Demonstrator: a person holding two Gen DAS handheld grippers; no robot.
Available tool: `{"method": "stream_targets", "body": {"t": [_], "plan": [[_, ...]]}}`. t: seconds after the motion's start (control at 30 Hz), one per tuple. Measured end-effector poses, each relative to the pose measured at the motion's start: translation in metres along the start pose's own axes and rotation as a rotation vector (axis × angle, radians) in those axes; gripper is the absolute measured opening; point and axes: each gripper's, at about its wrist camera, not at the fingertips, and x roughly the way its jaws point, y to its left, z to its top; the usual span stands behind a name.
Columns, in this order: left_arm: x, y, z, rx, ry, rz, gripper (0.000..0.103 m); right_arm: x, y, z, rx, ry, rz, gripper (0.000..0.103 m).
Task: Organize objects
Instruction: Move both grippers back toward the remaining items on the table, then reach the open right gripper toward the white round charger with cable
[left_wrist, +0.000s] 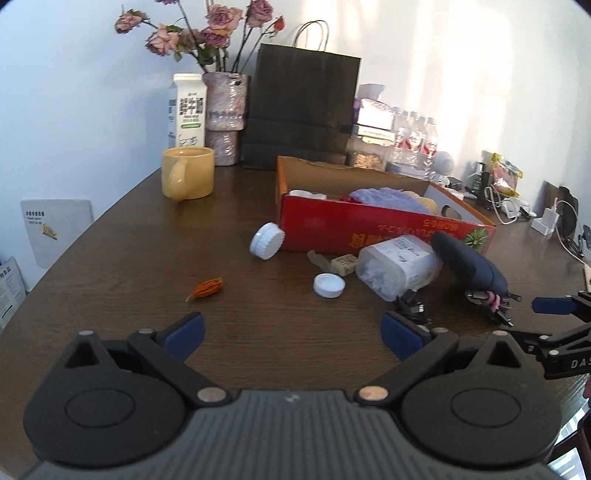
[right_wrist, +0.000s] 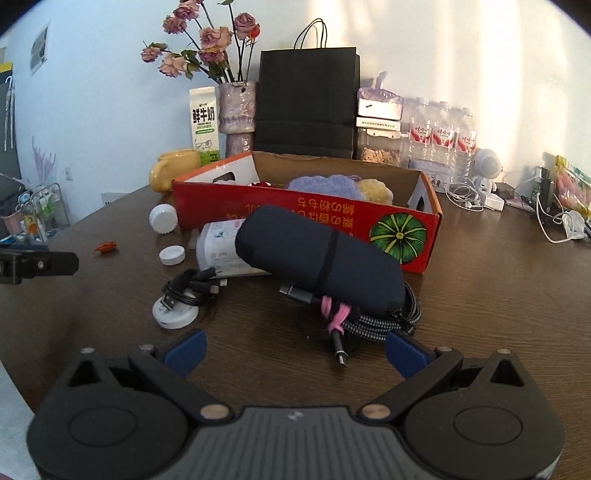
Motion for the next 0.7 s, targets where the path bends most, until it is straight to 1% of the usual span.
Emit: {"method": "stream_targets", "body": {"t": [0.13,0.23,0.4,0.53,0.67,0.7], "plan": [[0.005,-0.006,-0.003,0.009,0.015,-0.015,0.103,0.002,0.004,0.001,-0.005,0.001,0.013,0.103],[0.013,-0.013,-0.007,0.028,0.042,-0.024,0.103,0.006,0.006,0.002,-0.002,0.003,0.034,0.103],[0.029,-0.027,-0.012,0.075,0.075,-0.036,0.103,0.016,0.016,0.006,-0.012,0.004,0.1,0.103],[0.043,-0.036,-0.011,0.095,0.077,-0.037,0.103,0.024,0.023,0.014,-0.011,-0.001,0.146,0.101],[0.057,-0.042,-0.008,0.111,0.085,-0.022,0.103,0.033,0.024,0.024,0.026,-0.007,0.199,0.092],[0.06,-0.042,-0.008,0.11,0.089,-0.019,0.103,0.036,0.023,0.026,0.036,-0.005,0.211,0.092]]}}
